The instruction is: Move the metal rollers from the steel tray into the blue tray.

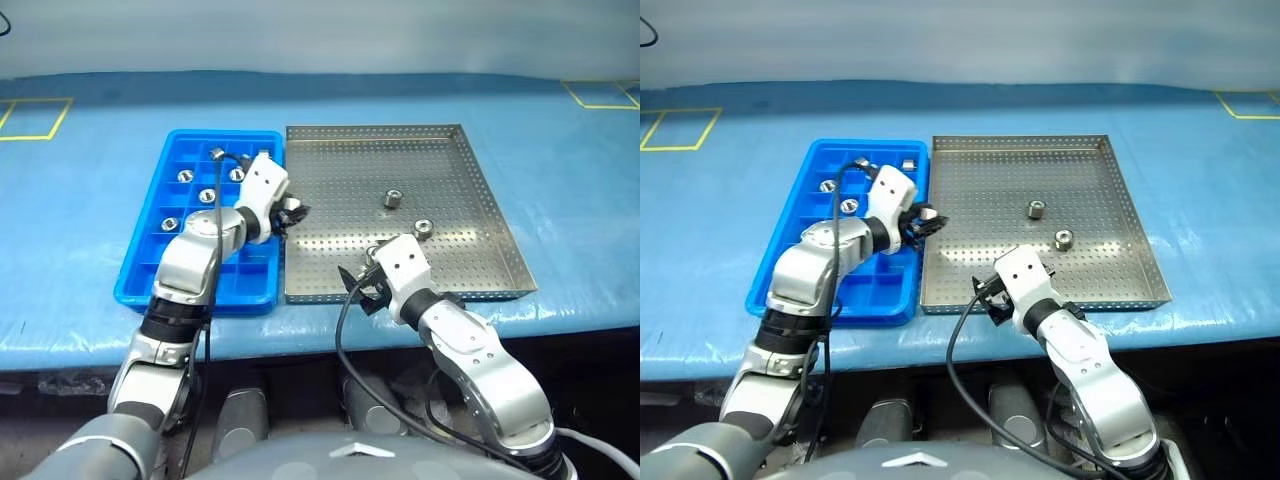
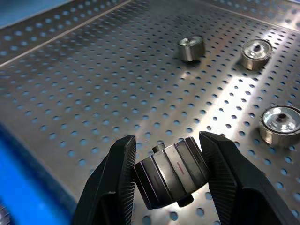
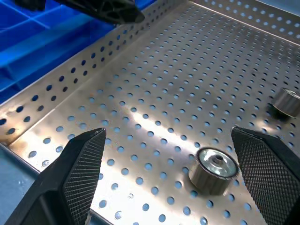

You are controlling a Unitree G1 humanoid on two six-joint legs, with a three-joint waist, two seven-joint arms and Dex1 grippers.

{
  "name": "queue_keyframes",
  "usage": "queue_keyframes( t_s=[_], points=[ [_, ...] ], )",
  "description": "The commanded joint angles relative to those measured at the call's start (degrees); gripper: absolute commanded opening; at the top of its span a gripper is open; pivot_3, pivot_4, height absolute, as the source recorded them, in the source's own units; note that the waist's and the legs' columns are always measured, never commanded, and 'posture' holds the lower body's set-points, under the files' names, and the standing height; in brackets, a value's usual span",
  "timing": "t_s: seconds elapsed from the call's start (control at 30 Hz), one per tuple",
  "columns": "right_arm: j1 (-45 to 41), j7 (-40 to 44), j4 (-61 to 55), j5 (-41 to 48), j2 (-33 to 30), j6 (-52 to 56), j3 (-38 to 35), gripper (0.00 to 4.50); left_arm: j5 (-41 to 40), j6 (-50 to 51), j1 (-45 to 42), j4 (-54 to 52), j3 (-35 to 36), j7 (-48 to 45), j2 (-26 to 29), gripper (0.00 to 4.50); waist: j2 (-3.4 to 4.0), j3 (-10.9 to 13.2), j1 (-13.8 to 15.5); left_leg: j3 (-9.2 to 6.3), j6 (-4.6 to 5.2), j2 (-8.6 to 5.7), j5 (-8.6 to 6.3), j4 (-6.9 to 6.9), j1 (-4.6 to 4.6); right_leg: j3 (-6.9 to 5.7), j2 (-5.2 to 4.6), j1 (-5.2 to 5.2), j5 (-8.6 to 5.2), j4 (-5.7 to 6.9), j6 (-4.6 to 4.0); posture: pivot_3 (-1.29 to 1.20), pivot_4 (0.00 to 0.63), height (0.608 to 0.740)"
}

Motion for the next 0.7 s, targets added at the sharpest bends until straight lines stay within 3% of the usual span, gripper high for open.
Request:
queue_keyframes(
  t_s=[0.03,0.3,0.7],
  points=[
    [-3.91,2.58,2.23,0.79,0.15,-2.71,2.19,4.5,0.68,-1.1,4.15,-8.5,6.36,6.69,-0.13,1.89,-0.01,0.0,1.03,0.0,0.0,0.0,0.0,0.0,0.02,0.0,0.0,0.02,0.0,-0.01,-0.01,0.02,0.15,0.74],
    [-10.23,7.3,8.96,1.43,0.57,-5.95,6.46,4.5,2.06,10.22,15.72,-24.62,11.8,17.59,-1.23,1.89,-0.17,0.07,6.48,-0.01,0.0,-0.02,0.0,-0.01,0.02,-0.04,-0.02,0.08,-0.03,-0.09,-0.06,0.17,0.15,0.74],
    [-13.68,12.02,13.33,1.51,0.85,-8.68,8.77,4.5,2.42,20.55,24.18,-34.56,13.44,23.24,-2.58,1.89,-0.32,0.1,9.72,-0.07,-0.02,-0.01,0.01,0.04,0.04,-0.14,-0.02,0.14,-0.15,-0.08,-0.28,0.25,0.15,0.74]
  ],
)
